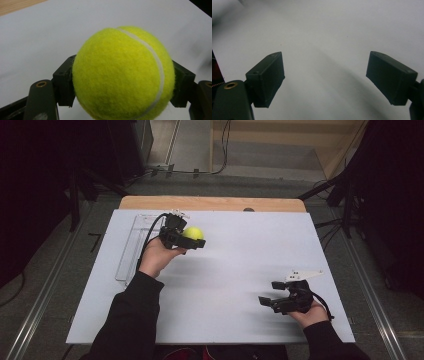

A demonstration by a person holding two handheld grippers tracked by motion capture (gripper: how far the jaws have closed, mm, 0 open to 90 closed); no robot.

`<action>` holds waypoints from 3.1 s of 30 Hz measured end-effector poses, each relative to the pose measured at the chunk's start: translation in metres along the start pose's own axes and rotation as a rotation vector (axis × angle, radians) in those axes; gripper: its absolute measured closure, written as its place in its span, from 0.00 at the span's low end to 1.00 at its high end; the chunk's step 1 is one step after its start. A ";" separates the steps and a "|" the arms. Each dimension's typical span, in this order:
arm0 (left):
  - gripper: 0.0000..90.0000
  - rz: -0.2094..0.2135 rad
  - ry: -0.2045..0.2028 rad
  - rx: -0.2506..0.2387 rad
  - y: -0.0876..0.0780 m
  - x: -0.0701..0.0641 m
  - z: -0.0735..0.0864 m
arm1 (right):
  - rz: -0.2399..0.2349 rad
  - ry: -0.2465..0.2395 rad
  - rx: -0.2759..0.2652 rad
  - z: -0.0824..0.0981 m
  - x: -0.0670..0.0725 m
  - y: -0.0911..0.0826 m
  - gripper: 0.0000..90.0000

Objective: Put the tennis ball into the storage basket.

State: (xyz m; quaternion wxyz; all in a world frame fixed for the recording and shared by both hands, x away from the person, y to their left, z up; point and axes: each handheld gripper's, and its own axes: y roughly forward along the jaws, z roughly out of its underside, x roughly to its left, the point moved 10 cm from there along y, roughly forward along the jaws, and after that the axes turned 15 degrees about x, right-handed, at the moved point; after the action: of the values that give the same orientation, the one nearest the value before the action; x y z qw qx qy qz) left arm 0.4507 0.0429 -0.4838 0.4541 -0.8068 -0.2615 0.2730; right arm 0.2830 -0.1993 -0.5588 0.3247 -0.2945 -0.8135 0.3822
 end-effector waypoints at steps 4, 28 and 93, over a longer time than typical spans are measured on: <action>0.29 -0.002 -0.017 -0.004 -0.005 0.007 0.002 | 0.000 0.001 0.001 0.000 0.000 0.000 0.15; 0.29 -0.031 -0.076 0.001 -0.024 0.036 0.016 | 0.000 0.001 0.000 0.000 0.000 0.000 0.15; 0.29 -0.136 -0.330 -0.036 -0.061 0.121 0.069 | 0.001 -0.011 -0.007 -0.004 0.001 0.000 0.15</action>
State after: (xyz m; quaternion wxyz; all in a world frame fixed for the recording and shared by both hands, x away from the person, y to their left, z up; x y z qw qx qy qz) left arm 0.4798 0.1919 -0.4850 0.4079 -0.7394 -0.3914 0.3657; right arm 0.2861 -0.1968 -0.5566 0.3191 -0.2941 -0.8163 0.3812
